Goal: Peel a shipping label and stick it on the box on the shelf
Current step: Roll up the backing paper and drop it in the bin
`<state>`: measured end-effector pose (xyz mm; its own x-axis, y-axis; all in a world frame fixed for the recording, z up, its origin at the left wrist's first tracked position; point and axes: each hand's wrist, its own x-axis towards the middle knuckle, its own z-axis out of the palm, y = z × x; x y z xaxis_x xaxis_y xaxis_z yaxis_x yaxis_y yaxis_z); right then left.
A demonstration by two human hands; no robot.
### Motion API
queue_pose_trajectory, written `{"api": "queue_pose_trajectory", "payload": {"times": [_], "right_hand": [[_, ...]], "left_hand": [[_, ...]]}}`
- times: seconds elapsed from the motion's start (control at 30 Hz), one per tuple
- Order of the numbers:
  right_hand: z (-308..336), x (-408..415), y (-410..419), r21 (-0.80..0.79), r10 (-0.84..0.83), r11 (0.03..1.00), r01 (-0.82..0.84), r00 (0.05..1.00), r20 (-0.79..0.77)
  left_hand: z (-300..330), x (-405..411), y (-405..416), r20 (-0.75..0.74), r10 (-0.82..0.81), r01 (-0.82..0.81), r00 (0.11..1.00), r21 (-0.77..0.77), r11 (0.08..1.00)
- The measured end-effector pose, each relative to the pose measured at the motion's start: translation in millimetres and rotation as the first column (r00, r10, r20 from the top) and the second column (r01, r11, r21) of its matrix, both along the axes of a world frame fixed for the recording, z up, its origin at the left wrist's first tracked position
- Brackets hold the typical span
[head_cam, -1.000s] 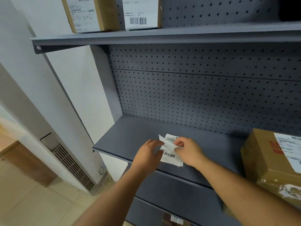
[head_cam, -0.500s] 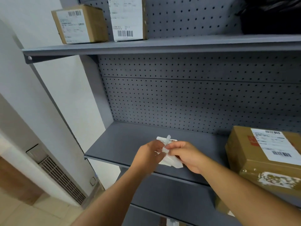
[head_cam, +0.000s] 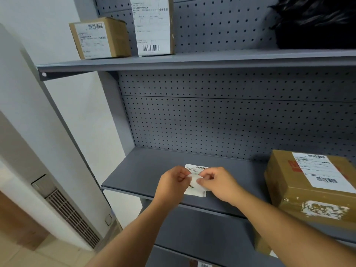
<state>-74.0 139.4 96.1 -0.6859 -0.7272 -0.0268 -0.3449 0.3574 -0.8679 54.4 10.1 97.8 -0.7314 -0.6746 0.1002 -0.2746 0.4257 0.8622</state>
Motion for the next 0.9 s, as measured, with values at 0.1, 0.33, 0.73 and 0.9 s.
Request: {"api": "queue_pose_trajectory", "payload": {"times": [0.1, 0.33, 0.73, 0.9], "right_hand": [[1.1, 10.8, -8.4, -0.115, -0.142, 0.976, 0.187, 0.937, 0.319], [2.4, 20.3, -15.4, -0.128, -0.165, 0.934, 0.333, 0.722, 0.672], [7.4, 31.3, -18.4, -0.162, 0.014, 0.97, 0.183, 0.62, 0.785], [10.3, 34.4, -18.2, -0.212, 0.042, 0.953, 0.215, 0.601, 0.798]], "left_hand": [[-2.6, 4.7, 9.2, -0.084, 0.045, -0.038, 0.995, 0.084, 0.996], [-10.4, 13.2, 11.9, -0.091, -0.149, 0.143, 0.985, -0.07, 0.987], [6.2, 21.1, 5.4, 0.006, 0.071, -0.069, 0.997, -0.156, 0.985], [4.4, 24.3, 11.5, -0.025, 0.079, -0.08, 0.997, -0.077, 0.994]]}}
